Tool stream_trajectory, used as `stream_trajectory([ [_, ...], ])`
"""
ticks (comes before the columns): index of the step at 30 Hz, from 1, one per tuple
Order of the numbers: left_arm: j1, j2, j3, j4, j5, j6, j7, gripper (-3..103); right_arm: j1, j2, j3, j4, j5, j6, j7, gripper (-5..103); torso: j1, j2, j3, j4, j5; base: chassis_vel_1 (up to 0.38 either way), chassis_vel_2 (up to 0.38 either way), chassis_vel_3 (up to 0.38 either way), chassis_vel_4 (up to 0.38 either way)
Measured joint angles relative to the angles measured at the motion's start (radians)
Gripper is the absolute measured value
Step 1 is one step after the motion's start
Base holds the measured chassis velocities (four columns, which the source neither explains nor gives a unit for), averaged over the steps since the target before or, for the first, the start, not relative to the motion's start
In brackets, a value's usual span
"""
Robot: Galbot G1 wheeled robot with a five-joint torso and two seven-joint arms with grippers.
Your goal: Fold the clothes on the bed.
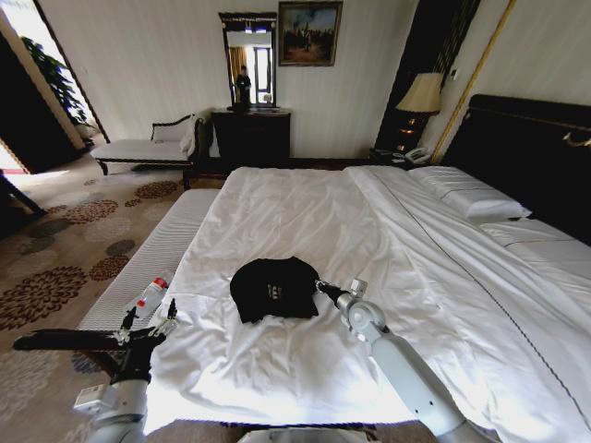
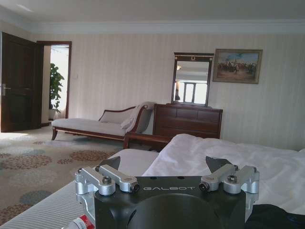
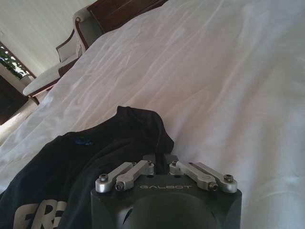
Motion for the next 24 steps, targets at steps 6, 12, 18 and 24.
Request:
stream_trajectory([
  [6, -0.002, -0.001, -0.001, 0.003, 0.0, 0.0, 0.0, 100, 0.001, 0.001, 0.0, -0.002, -0.004, 0.0, -0.003, 0, 0.0, 0.0, 0.0, 0.0, 0.0, 0.0, 0.0, 0.0, 0.0],
  [12, -0.012, 0.0, 0.0, 0.005, -0.001, 0.001, 0.0, 100, -0.008, 0.0, 0.011, 0.027, -0.006, 0.007, -0.005, 0, 0.0, 0.0, 0.0, 0.0001, 0.0, 0.0, 0.0, 0.0, 0.0],
  [18, -0.107, 0.048, 0.001, 0.016, -0.038, 0.086, -0.022, 100, -0.028, -0.013, 0.035, 0.091, -0.008, 0.018, -0.006, 0, 0.0, 0.0, 0.0, 0.0003, -0.0002, 0.0, 0.0, 0.0, 0.0],
  [24, -0.265, 0.159, 0.022, 0.048, -0.204, 0.285, -0.131, 100, -0.056, -0.022, 0.054, 0.141, -0.018, 0.027, -0.006, 0, 0.0, 0.0, 0.0, 0.0, -0.0001, 0.0, 0.0, 0.0, 0.0],
])
